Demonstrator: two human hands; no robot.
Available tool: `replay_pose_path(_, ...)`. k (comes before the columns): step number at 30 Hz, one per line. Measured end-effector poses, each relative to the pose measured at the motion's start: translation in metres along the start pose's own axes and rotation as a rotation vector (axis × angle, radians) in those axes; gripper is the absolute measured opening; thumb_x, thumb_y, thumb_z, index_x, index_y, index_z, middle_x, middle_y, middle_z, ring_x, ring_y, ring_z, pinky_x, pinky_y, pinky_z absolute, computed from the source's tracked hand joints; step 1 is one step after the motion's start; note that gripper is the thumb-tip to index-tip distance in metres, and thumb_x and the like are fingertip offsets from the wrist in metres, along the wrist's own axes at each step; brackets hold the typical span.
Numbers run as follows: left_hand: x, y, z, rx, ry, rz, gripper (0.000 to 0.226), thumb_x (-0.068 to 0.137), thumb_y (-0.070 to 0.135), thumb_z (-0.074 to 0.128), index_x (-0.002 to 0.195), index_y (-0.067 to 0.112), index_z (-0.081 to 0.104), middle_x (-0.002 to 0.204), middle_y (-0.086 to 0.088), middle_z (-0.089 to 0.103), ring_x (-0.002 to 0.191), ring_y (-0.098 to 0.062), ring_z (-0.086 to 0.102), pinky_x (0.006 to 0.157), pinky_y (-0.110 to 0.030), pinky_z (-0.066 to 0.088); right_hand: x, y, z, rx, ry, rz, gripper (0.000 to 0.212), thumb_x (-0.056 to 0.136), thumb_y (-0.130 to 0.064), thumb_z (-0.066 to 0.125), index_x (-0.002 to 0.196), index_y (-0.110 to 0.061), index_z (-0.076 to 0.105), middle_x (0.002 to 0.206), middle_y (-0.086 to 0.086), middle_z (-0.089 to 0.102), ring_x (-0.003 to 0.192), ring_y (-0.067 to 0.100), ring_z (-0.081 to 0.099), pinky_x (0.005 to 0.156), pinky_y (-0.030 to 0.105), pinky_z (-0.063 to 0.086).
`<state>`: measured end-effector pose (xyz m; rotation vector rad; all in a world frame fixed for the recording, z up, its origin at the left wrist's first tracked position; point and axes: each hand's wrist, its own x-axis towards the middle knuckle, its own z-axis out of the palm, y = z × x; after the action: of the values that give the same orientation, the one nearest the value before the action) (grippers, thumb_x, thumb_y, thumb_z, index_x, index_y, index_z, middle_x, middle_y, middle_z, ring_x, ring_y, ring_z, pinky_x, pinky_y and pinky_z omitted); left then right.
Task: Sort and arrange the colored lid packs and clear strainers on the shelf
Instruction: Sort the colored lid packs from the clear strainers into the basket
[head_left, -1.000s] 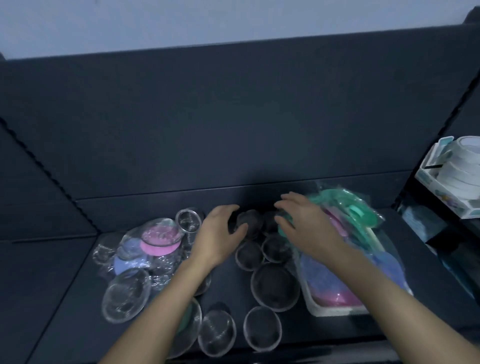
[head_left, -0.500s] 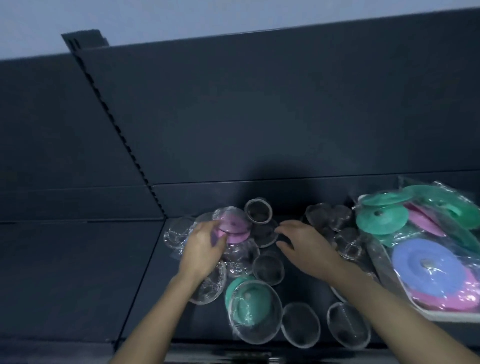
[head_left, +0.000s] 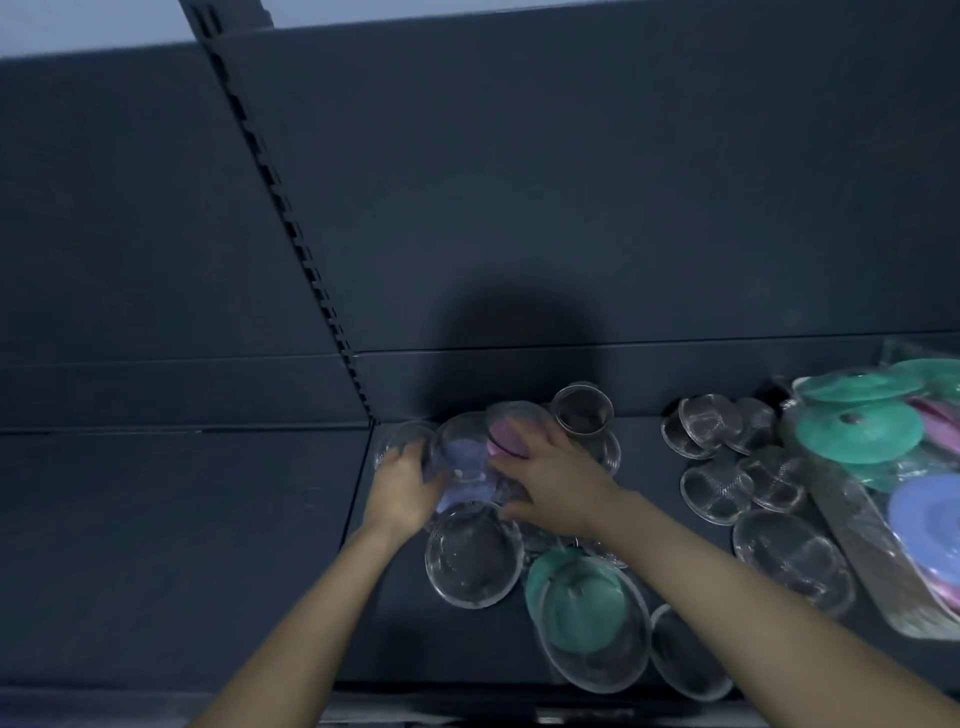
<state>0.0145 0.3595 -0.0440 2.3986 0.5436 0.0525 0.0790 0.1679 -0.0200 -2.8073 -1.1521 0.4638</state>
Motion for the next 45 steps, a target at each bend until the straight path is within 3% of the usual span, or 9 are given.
replay_pose_path(3, 0.005, -0.009, 0.001, 0.04, -0.032, -0.04, 0.035, 0.087, 0.036, 0.059, 0.111, 0.012, 0.053, 0.114, -0.011, 0.047, 0.098, -0.02, 0.04, 0.08, -0.024, 0.035, -0.005, 0.001, 0.0, 0.004, 0.098, 0.042, 0.065, 0.085, -0.04, 0.058, 0.144, -0.039, 0.03, 0.157, 0.006, 0.009, 0.142, 0.041, 0.009, 0.108, 0.051, 0.034)
replay_pose_path(6, 0.006, -0.008, -0.003, 0.254, -0.086, 0.0, 0.044, 0.084, 0.05, 0.057, 0.118, 0.023, 0.053, 0.129, -0.005, 0.037, 0.112, -0.026, 0.034, 0.093, -0.029, 0.034, 0.0, 0.014, 0.005, 0.013, 0.359, 0.068, 0.052, 0.071, -0.006, 0.063, 0.117, -0.03, 0.064, 0.133, 0.018, 0.052, 0.116, 0.045, 0.053, 0.078, 0.049, 0.056)
replay_pose_path(10, 0.013, -0.001, -0.003, 0.459, -0.233, 0.027, 0.092, 0.068, 0.069, 0.063, 0.143, 0.033, 0.025, 0.148, -0.005, 0.014, 0.131, -0.031, 0.02, 0.107, -0.038, 0.023, -0.003, 0.04, 0.008, 0.003, 0.347, 0.135, 0.053, 0.08, -0.001, 0.049, 0.128, -0.021, 0.059, 0.133, 0.0, 0.055, 0.127, 0.019, 0.048, 0.101, 0.023, 0.042)
replay_pose_path(12, 0.016, -0.001, 0.003, 0.487, -0.26, 0.003, 0.104, 0.065, 0.072, 0.064, 0.147, 0.031, 0.015, 0.153, -0.005, 0.007, 0.138, -0.033, 0.012, 0.112, -0.041, 0.019, -0.012, 0.049, 0.003, 0.075, 0.421, 0.273, 0.04, 0.081, 0.002, 0.045, 0.115, -0.008, 0.065, 0.121, 0.01, 0.062, 0.113, 0.026, 0.058, 0.088, 0.03, 0.048)
replay_pose_path(16, 0.014, 0.0, 0.013, 0.385, -0.115, -0.01, 0.092, 0.075, 0.068, 0.058, 0.146, 0.02, 0.024, 0.15, -0.009, 0.018, 0.136, -0.032, 0.019, 0.112, -0.039, 0.021, -0.024, 0.061, -0.001, 0.245, 0.598, 0.397, 0.016, 0.089, -0.004, 0.045, 0.085, -0.005, 0.06, 0.083, 0.016, 0.066, 0.078, 0.037, 0.063, 0.066, 0.041, 0.051)
replay_pose_path(21, 0.012, 0.007, 0.01, 0.228, 0.16, -0.123, 0.065, 0.082, 0.052, 0.062, 0.119, 0.001, 0.047, 0.122, -0.019, 0.045, 0.111, -0.038, 0.047, 0.081, -0.041, 0.044, -0.029, 0.061, -0.012, 0.418, 0.803, 0.431, 0.015, 0.092, -0.007, 0.05, 0.086, -0.002, 0.062, 0.084, 0.016, 0.067, 0.078, 0.035, 0.061, 0.07, 0.039, 0.048)
replay_pose_path(29, 0.006, 0.02, 0.012, -0.107, -0.039, -0.417, 0.089, 0.069, 0.048, 0.078, 0.128, 0.003, 0.03, 0.137, -0.019, 0.033, 0.115, -0.036, 0.05, 0.082, -0.039, 0.049, -0.023, 0.024, -0.004, 0.26, 0.592, 0.107, 0.014, 0.084, -0.001, 0.053, 0.072, -0.003, 0.061, 0.078, 0.015, 0.064, 0.074, 0.032, 0.059, 0.066, 0.038, 0.049)
replay_pose_path(36, -0.002, 0.016, 0.008, -0.281, -0.081, -0.364, 0.066, 0.061, 0.032, 0.086, 0.106, 0.008, 0.044, 0.095, -0.003, 0.057, 0.089, -0.023, 0.058, 0.074, -0.033, 0.053, -0.006, 0.009, -0.001, 0.235, 0.486, 0.23, 0.022, 0.097, -0.013, 0.041, 0.092, -0.005, 0.06, 0.089, 0.015, 0.065, 0.083, 0.031, 0.061, 0.068, 0.033, 0.042)
replay_pose_path(45, -0.01, 0.022, -0.015, -0.85, -0.013, -0.312, 0.009, 0.091, 0.013, 0.058, 0.084, 0.01, 0.061, 0.083, -0.011, 0.062, 0.068, -0.021, 0.056, 0.055, -0.028, 0.043, -0.025, -0.008, -0.025, 0.653, 0.838, 0.296, 0.012, 0.097, -0.013, 0.049, 0.092, -0.008, 0.058, 0.085, 0.003, 0.068, 0.078, 0.025, 0.062, 0.07, 0.032, 0.044)
